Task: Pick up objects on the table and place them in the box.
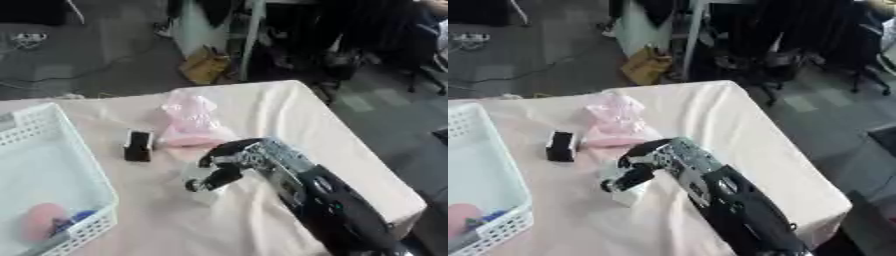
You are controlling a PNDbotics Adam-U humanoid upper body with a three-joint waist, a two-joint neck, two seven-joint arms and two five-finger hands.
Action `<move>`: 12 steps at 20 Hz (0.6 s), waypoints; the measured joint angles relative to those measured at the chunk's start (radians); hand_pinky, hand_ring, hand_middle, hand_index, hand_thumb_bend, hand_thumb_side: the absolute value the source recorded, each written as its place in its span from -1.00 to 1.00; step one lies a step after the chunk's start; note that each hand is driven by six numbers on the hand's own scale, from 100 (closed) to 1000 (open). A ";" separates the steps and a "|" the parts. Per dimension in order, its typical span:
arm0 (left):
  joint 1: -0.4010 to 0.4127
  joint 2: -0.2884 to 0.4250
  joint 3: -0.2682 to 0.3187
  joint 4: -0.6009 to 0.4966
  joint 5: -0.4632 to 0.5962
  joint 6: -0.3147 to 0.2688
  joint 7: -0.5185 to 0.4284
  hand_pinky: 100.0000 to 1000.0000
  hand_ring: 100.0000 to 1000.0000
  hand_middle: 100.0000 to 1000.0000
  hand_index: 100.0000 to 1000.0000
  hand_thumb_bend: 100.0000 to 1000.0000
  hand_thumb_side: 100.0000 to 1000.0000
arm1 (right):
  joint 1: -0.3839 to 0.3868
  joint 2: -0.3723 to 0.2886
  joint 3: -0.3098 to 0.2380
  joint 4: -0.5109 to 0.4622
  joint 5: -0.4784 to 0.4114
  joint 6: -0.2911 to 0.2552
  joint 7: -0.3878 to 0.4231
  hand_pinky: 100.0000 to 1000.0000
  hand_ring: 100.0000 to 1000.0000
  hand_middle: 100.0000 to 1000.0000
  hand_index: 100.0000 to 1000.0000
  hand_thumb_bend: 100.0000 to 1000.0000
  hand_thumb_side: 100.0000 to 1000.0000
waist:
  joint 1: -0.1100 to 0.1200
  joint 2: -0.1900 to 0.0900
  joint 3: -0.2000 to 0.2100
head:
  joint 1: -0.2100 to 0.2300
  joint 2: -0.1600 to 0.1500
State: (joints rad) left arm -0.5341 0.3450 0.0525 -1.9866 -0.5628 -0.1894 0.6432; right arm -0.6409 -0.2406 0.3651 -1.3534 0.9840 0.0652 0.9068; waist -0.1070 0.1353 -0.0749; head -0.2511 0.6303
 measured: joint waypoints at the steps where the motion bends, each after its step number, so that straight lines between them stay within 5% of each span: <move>1: 0.000 0.000 0.000 0.000 0.000 0.000 0.000 0.69 0.89 0.62 0.71 -1.00 0.63 | 0.000 0.001 0.001 0.007 -0.004 -0.004 0.000 0.84 1.00 0.81 0.97 -0.13 1.00 | 0.000 0.000 0.000 | 0.000 0.000; 12: 0.000 0.000 0.000 0.000 0.000 -0.003 0.001 0.70 0.88 0.62 0.71 -1.00 0.63 | -0.022 0.007 -0.001 0.049 0.001 -0.039 -0.003 0.85 1.00 0.80 0.96 -0.11 1.00 | 0.000 0.000 0.002 | -0.002 -0.001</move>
State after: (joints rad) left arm -0.5341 0.3449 0.0526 -1.9866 -0.5629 -0.1925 0.6444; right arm -0.6634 -0.2338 0.3643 -1.3043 0.9855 0.0260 0.9040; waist -0.1070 0.1353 -0.0727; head -0.2536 0.6292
